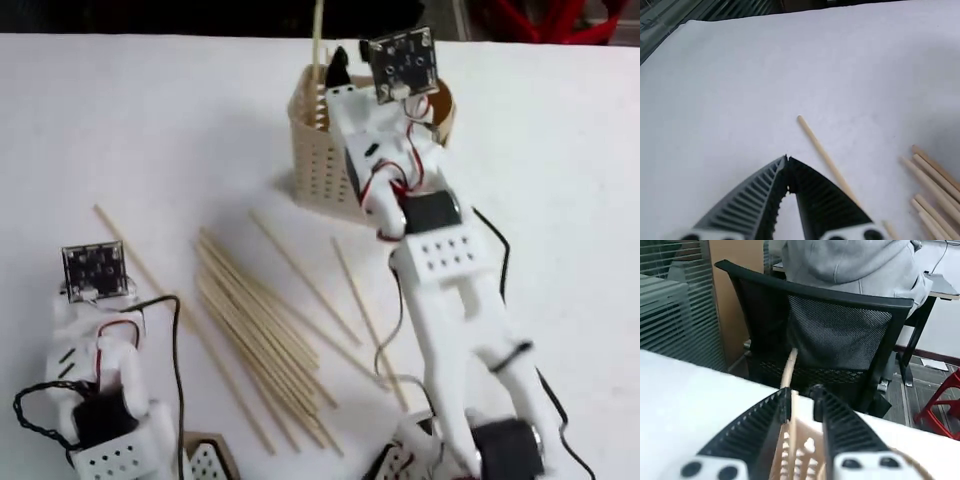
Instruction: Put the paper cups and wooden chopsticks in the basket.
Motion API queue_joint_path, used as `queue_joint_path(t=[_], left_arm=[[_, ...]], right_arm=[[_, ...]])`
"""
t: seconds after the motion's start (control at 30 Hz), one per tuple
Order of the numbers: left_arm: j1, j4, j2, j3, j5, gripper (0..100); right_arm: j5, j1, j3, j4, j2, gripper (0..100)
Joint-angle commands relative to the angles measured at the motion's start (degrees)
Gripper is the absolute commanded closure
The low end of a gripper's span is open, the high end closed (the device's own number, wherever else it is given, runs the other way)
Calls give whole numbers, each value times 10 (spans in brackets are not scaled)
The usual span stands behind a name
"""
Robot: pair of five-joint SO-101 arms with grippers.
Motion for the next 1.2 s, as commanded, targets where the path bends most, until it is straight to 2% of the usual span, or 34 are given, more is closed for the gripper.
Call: queue_joint_path(t=[0.0,0.23,0.53,0.73,0.97,1.17], left_arm=[[-5,-4,-7,-4,-6,972],[-5,-4,-7,-4,-7,972],[-5,-4,-7,-3,-7,972],[-5,-4,-7,-3,-7,972],[-5,-4,-7,-2,-7,972],[-5,-4,-7,-2,-7,972]], right_arm=[[6,-37,-4,133,-84,963],[6,-119,-1,391,-96,947],[6,-195,-1,557,35,790],[6,-247,-1,575,125,802],[5,-274,-4,509,251,801],[2,-293,-5,472,303,800]])
